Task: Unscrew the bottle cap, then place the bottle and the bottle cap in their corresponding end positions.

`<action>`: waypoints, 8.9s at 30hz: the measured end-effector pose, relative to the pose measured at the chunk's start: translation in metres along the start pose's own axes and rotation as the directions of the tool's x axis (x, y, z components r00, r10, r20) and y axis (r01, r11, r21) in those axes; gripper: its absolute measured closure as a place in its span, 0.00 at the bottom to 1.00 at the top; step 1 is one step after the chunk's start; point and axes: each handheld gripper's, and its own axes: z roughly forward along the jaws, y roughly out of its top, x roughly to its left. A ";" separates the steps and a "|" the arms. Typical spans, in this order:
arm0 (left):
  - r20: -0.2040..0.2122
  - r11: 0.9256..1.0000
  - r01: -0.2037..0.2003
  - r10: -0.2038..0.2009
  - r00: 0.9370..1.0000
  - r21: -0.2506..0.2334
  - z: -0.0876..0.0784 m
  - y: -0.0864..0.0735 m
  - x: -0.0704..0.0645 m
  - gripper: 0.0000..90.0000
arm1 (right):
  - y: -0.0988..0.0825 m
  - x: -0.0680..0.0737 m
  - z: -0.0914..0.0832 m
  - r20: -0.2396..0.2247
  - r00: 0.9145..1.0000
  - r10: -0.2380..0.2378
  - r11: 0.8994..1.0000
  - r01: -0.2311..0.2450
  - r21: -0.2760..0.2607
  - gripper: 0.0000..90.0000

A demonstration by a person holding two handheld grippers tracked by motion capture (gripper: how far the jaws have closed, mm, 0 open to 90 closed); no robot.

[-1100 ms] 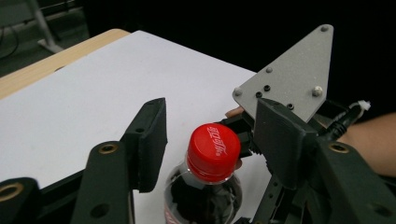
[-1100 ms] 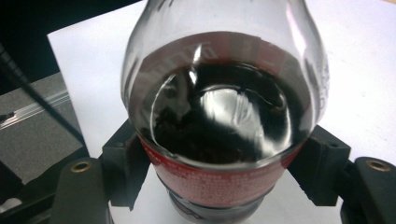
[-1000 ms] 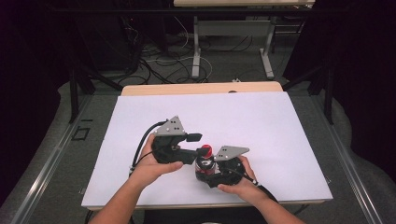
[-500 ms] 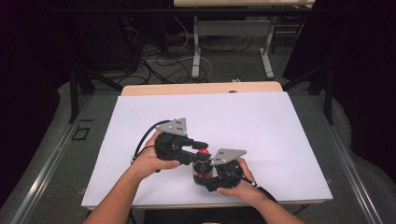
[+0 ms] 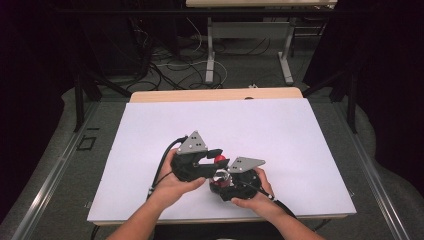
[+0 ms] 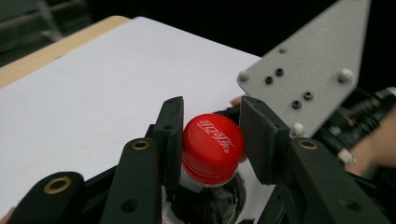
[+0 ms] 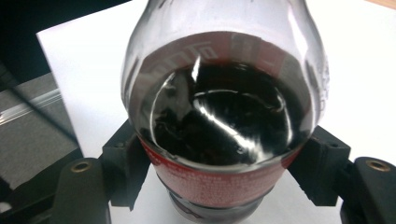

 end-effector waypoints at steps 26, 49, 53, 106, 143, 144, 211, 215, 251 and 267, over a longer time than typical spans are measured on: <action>0.312 0.981 -0.191 0.173 0.934 0.026 -0.016 0.001 0.031 0.49 | 0.001 0.004 0.000 -0.089 0.995 -0.043 0.999 0.040 -0.028 0.32; 0.079 0.994 -0.105 0.107 0.991 -0.029 -0.008 -0.007 0.011 0.68 | -0.001 0.006 0.001 -0.031 0.999 -0.030 0.999 0.029 -0.029 0.32; -0.112 0.999 -0.008 0.004 0.994 -0.038 -0.002 -0.008 -0.012 0.68 | -0.001 0.003 0.002 0.007 1.000 -0.029 0.999 0.029 -0.020 0.32; -0.108 0.999 0.041 -0.041 0.993 -0.003 -0.001 0.002 -0.013 0.61 | -0.001 0.000 0.000 0.034 0.999 0.009 0.999 -0.008 -0.035 0.32; 0.104 0.995 -0.101 0.099 0.990 0.015 -0.006 0.001 0.010 0.68 | -0.001 0.006 0.003 -0.055 0.998 -0.029 0.999 0.028 -0.023 0.32; 0.063 0.997 -0.075 0.075 0.995 0.009 -0.005 0.000 0.005 0.68 | -0.001 0.006 0.003 -0.049 0.999 -0.022 1.000 0.020 -0.023 0.32; -0.277 0.964 0.266 -0.260 0.925 -0.016 -0.029 -0.055 0.084 0.68 | 0.007 -0.043 -0.009 0.156 0.985 0.078 0.995 -0.066 -0.077 0.32; -0.275 0.962 0.273 -0.266 0.924 -0.013 -0.029 -0.059 0.086 0.68 | 0.016 -0.057 -0.012 0.201 0.976 0.084 0.994 -0.067 -0.092 0.32; -0.293 0.953 0.302 -0.298 0.908 -0.034 -0.036 -0.073 0.093 0.68 | 0.057 -0.113 0.086 0.306 0.940 0.149 0.987 -0.125 -0.098 0.32; -0.300 0.949 0.314 -0.309 0.903 -0.031 -0.036 -0.077 0.096 0.68 | 0.037 -0.125 0.107 0.313 0.928 0.201 0.977 -0.170 -0.127 0.32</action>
